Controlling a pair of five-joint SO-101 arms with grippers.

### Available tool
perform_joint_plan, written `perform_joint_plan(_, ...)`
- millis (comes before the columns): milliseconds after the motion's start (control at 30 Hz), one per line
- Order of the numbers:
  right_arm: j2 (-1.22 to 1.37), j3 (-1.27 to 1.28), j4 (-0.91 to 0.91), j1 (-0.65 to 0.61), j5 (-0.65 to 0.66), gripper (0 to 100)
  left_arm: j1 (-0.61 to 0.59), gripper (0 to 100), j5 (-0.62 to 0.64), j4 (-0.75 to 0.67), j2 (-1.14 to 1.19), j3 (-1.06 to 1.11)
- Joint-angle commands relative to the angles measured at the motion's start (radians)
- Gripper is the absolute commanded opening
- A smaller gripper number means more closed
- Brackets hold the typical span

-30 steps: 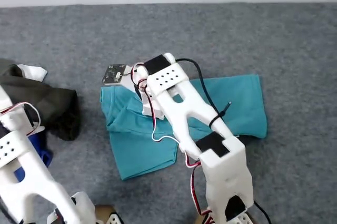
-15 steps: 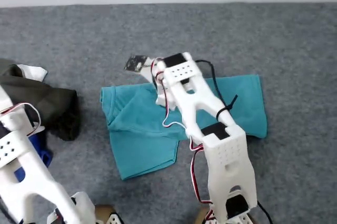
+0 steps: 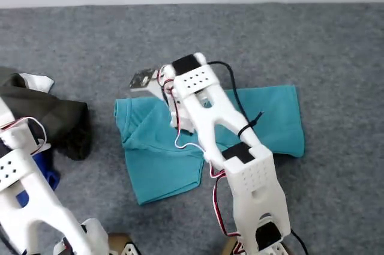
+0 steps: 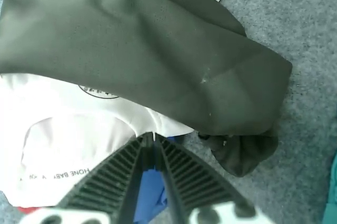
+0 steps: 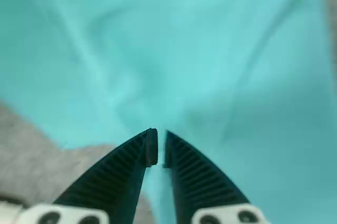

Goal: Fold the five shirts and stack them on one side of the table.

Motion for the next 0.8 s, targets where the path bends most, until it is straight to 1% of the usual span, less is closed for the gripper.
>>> perform_joint_plan(0, -0.142, -0.014, 0.05, -0.012, 0.0, 1.0, -0.003, 1, 0.003, -0.025, -0.034, -0.007)
perform_joint_plan(167, -0.288, 0.166, 0.047, -0.035, 0.006, 1.0, -0.003, 1, 0.003, -0.025, -0.034, -0.007)
perform_joint_plan(233, -0.351, 0.264, 0.015, -0.041, 0.006, 1.0, -0.003, 1, 0.003, -0.025, -0.034, -0.007)
perform_joint_plan(367, -0.479, 0.499, -0.12, -0.07, 0.003, 1.0, -0.003, 1, 0.003, -0.025, -0.034, -0.007)
perform_joint_plan(500, -0.634, 0.756, -0.268, -0.16, -0.005, 1.7, -0.003, 1, 0.003, -0.025, -0.034, -0.007)
perform_joint_plan(567, -0.705, 0.884, -0.351, -0.203, -0.031, 5.7, -0.003, 1, 0.003, -0.025, -0.034, -0.007)
perform_joint_plan(700, -0.777, 1.077, -0.463, -0.269, -0.061, 21.2, -0.003, 1, 0.003, -0.025, -0.034, -0.007)
perform_joint_plan(767, -0.779, 1.117, -0.496, -0.289, -0.068, 23.6, -0.003, 1, 0.005, -0.025, -0.034, -0.007)
